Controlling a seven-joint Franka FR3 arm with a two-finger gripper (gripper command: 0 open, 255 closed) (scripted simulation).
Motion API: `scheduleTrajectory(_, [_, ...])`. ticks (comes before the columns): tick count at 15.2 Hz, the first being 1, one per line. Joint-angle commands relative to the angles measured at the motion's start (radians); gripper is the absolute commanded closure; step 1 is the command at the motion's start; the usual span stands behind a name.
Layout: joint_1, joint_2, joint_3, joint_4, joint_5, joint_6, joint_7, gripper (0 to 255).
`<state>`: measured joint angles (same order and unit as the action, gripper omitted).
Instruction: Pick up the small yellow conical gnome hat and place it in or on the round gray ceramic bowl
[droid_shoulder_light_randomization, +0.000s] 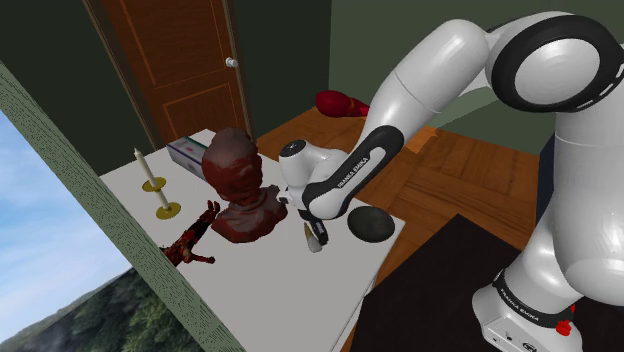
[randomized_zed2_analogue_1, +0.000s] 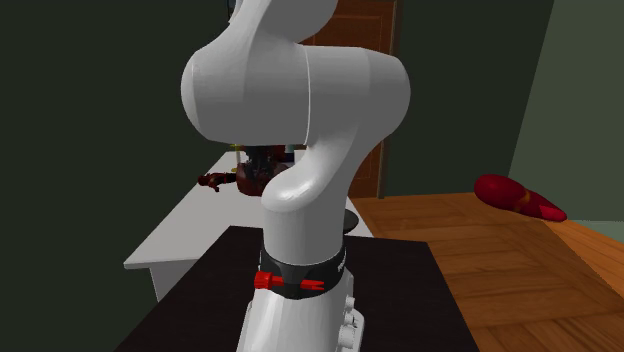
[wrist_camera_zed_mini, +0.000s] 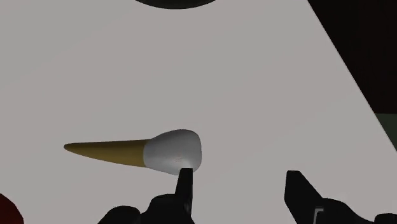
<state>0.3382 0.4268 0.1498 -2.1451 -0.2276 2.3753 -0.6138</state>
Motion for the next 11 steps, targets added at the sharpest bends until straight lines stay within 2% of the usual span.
scheduleTrajectory(1, [0.0, 0.0, 0.0, 0.0, 0.0, 0.0, 0.0, 255])
scheduleTrajectory(9, [0.0, 0.0, 0.0, 0.0, 0.0, 0.0, 0.0, 255])
scheduleTrajectory(10, [0.0, 0.0, 0.0, 0.0, 0.0, 0.0, 0.0, 0])
scheduleTrajectory(11, [-0.042, 0.0, 0.014, -0.032, -0.019, 0.062, -0.147, 0])
